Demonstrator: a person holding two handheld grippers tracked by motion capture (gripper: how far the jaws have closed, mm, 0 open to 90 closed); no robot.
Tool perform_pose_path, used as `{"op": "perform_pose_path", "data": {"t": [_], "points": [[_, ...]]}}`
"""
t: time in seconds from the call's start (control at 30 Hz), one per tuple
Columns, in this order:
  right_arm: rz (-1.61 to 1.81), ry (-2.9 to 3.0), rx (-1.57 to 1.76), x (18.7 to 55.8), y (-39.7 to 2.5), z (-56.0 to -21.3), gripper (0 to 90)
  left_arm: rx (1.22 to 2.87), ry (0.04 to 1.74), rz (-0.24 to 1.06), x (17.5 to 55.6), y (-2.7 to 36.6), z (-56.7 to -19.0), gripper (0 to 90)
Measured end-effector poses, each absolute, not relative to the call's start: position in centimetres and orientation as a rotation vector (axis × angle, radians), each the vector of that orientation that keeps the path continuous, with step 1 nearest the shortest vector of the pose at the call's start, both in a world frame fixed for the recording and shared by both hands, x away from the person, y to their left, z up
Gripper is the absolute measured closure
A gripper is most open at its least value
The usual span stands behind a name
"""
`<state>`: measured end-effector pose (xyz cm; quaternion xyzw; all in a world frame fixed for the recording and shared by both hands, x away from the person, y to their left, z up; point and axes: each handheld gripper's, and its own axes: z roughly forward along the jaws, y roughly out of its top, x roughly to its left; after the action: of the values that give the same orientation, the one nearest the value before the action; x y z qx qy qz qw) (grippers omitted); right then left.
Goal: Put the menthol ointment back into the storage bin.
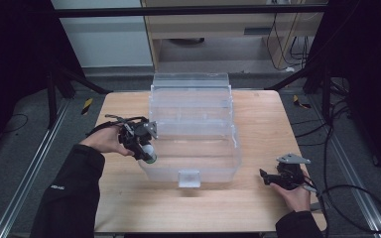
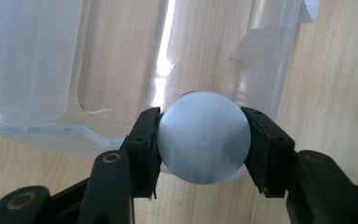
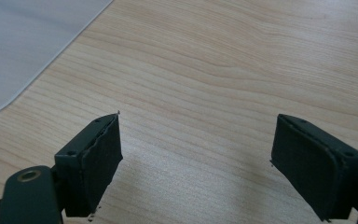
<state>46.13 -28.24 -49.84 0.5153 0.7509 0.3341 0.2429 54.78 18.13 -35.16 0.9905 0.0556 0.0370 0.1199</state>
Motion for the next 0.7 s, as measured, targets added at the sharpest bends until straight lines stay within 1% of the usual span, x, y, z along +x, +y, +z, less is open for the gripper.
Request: {"op": "perform_pose_path", "data": {"t": [0.2, 0.7], "points": [[0.906, 2.061, 1.406, 46.1, -28.2, -49.9, 16.1, 2.906, 0.177, 0.082, 55.0, 18.2, -36.6, 50.2], [0.895, 2.064, 1.396, 46.2, -28.2, -50.0, 15.9, 2.917, 0.184, 0.062, 55.4, 18.5, -38.2, 50.2]]}}
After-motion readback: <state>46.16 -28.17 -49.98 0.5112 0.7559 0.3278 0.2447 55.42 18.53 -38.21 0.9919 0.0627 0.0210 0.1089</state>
